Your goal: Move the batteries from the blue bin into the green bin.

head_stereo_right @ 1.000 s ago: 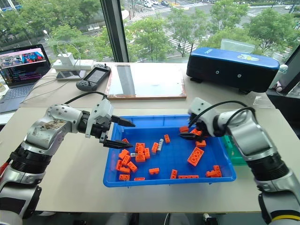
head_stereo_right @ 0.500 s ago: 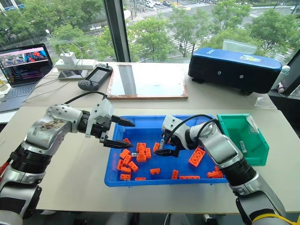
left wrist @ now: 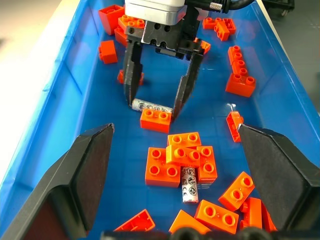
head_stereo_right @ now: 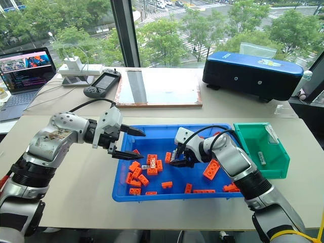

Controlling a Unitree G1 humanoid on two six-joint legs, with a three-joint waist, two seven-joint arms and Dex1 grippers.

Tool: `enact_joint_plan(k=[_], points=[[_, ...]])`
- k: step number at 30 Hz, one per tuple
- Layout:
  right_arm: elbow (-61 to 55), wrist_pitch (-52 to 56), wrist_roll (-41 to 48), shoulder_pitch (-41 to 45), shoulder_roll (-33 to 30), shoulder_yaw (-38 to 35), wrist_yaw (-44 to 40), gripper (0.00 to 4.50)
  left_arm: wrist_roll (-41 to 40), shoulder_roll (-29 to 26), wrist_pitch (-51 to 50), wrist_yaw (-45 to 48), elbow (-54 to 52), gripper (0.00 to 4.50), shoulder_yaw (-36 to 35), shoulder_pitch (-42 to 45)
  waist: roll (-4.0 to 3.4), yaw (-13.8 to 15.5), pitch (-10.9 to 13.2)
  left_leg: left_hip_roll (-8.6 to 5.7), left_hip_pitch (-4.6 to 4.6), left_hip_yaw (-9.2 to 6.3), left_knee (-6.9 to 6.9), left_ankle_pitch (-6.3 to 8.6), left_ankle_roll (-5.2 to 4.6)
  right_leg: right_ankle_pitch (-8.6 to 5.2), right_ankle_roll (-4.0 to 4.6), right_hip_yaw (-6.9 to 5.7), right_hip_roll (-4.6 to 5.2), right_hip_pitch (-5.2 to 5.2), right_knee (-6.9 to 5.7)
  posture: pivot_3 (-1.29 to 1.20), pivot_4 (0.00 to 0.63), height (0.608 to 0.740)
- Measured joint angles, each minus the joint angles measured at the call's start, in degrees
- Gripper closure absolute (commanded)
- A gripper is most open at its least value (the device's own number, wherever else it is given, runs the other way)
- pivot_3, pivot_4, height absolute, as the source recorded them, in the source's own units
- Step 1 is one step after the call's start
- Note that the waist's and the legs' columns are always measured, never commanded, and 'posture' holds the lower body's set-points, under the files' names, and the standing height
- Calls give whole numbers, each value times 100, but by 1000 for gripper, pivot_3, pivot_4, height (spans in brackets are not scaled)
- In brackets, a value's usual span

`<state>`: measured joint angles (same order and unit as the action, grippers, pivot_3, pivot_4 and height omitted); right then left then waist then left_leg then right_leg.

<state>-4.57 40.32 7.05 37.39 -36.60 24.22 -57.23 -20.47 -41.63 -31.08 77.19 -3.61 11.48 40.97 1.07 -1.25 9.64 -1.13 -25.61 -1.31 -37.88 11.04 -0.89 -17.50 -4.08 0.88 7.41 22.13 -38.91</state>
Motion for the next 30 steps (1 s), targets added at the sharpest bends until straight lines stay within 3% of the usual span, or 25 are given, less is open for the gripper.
enact_joint_plan(k=[7, 13, 19, 25, 30], points=[[-644, 469, 204, -23, -385, -362, -16, 1988, 2, 129, 81, 110, 158, 234, 36, 48, 0, 11, 0, 0, -1, 0, 0, 0, 0, 0, 0, 0, 0, 0, 1, 0, 150, 732], [-1414, 1229, 612, -60, -1142, -1503, 59, 1988, 14, 302, 250, 280, 477, 234, 107, 385, 1, 42, 1, -2, -7, 1, 0, 0, 0, 0, 0, 1, 0, -1, 3, 0, 150, 732], [-1666, 1579, 686, -626, -1775, -2664, 466, 1988, 70, 484, 406, 484, 787, 234, 252, 564, 2, 42, 1, -2, -9, 2, 0, 0, -1, 0, 0, 1, 1, -1, 3, 0, 150, 732], [-1810, 1680, 676, -1283, -1883, -3524, 939, 1988, 151, 638, 593, 699, 1118, 234, 378, 828, 2, 23, 1, -1, -13, 3, 0, 0, -1, 0, 0, 3, 0, 1, 3, 0, 150, 732], [-2025, 1772, 705, -1837, -1885, -3830, 1154, 1988, 253, 724, 738, 849, 1388, 234, 416, 987, 1, 32, 1, -1, -15, 3, 0, 0, -2, 0, 0, 3, 1, 0, 5, 0, 150, 732]])
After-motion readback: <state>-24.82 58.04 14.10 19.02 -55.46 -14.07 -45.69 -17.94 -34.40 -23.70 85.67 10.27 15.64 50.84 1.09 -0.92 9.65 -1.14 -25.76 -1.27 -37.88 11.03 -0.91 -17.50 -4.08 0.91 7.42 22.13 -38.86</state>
